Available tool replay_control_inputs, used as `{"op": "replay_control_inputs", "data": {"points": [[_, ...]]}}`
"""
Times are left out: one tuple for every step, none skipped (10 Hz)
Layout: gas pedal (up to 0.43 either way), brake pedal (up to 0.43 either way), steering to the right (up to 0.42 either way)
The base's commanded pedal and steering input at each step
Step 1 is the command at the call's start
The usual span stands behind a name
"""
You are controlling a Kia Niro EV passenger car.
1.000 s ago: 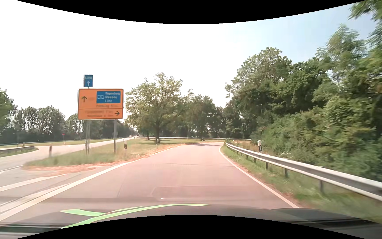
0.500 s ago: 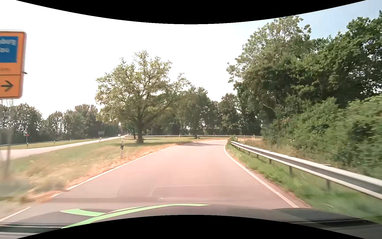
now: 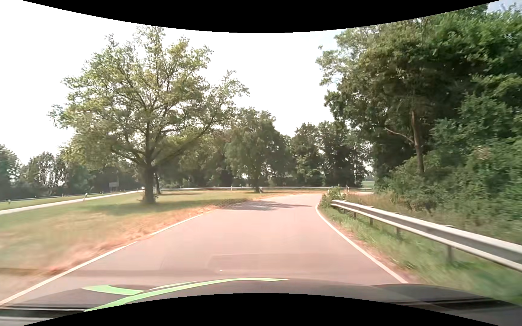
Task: Follow the waypoints while adhering to traffic rules and regulations
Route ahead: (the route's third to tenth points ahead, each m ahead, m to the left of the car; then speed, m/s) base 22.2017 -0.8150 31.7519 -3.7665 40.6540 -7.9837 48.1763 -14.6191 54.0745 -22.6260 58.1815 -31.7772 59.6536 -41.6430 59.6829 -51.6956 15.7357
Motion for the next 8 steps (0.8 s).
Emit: {"op": "replay_control_inputs", "data": {"points": [[0.000, 0.207, 0.040], [0.000, 0.207, 0.042], [0.000, 0.207, 0.045], [0.000, 0.207, 0.049], [0.000, 0.207, 0.054], [0.000, 0.201, 0.058], [0.000, 0.201, 0.064], [0.000, 0.201, 0.068]]}}
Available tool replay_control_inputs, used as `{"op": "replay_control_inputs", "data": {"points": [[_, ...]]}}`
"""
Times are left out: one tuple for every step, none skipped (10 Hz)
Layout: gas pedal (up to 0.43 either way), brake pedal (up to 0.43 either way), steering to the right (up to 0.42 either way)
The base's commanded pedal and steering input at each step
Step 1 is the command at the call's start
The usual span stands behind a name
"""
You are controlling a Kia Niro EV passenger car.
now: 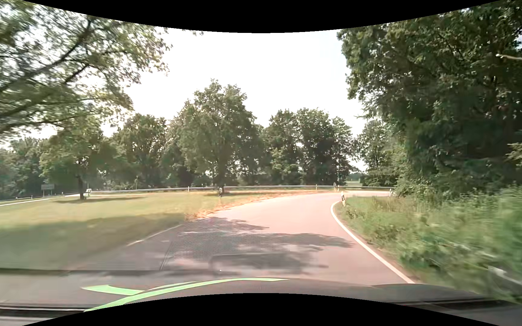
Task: Follow the waypoints while adhering to traffic rules and regulations
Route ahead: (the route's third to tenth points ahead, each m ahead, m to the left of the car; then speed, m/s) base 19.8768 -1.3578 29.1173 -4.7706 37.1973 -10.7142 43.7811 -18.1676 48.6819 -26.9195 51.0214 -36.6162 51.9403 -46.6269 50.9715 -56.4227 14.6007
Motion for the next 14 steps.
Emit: {"op": "replay_control_inputs", "data": {"points": [[0.000, 0.189, 0.070], [0.000, 0.183, 0.071], [0.000, 0.177, 0.072], [0.000, 0.177, 0.075], [0.000, 0.171, 0.078], [0.000, 0.165, 0.080], [0.000, 0.159, 0.082], [0.000, 0.152, 0.083], [0.000, 0.146, 0.085], [0.000, 0.140, 0.087], [0.000, 0.140, 0.089], [0.000, 0.134, 0.091], [0.000, 0.128, 0.093], [0.000, 0.128, 0.097]]}}
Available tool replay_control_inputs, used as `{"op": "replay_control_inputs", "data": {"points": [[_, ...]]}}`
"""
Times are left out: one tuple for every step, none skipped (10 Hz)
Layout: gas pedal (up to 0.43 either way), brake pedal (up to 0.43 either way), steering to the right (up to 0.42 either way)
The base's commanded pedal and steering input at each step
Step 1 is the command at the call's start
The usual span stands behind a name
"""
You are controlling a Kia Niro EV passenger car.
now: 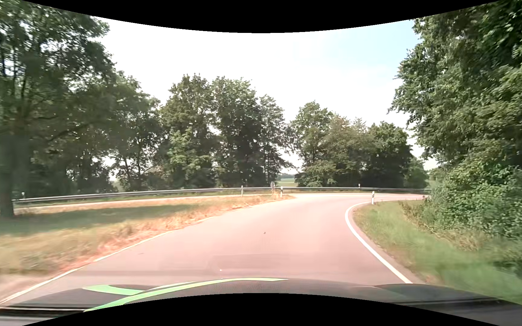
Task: Follow the waypoints while adhering to traffic rules and regulations
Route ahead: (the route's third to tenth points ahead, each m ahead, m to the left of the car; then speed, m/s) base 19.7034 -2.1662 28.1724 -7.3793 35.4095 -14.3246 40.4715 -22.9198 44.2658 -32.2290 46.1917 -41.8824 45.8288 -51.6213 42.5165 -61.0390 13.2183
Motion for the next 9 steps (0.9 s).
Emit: {"op": "replay_control_inputs", "data": {"points": [[0.000, 0.128, 0.099], [0.000, 0.134, 0.102], [0.000, 0.128, 0.105], [0.000, 0.128, 0.107], [0.000, 0.122, 0.109], [0.000, 0.122, 0.110], [0.000, 0.122, 0.111], [0.000, 0.116, 0.113], [0.000, 0.110, 0.115]]}}
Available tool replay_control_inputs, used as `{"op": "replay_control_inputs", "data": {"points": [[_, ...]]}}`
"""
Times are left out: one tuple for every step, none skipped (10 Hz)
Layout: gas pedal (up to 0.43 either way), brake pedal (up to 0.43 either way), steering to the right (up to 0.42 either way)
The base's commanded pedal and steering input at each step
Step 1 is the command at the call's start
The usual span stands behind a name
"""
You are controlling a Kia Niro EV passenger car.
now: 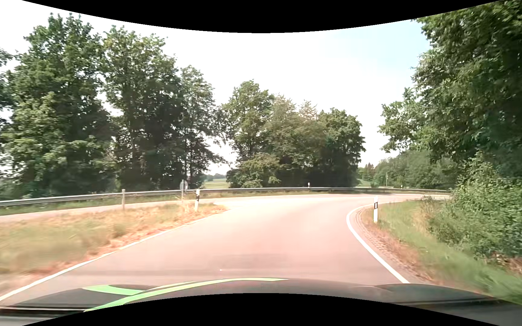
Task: Follow the waypoints while adhering to traffic rules and regulations
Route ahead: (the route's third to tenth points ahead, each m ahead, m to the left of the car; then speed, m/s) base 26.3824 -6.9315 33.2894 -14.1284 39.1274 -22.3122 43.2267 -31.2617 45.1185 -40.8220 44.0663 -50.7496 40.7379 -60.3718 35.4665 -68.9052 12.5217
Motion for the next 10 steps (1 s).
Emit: {"op": "replay_control_inputs", "data": {"points": [[0.000, 0.098, 0.116], [0.000, 0.085, 0.116], [0.000, 0.049, 0.117], [0.000, 0.030, 0.117], [0.000, 0.006, 0.117], [0.000, 0.000, 0.117], [0.000, 0.000, 0.116], [0.000, 0.000, 0.116], [0.000, 0.000, 0.116], [0.000, 0.000, 0.116]]}}
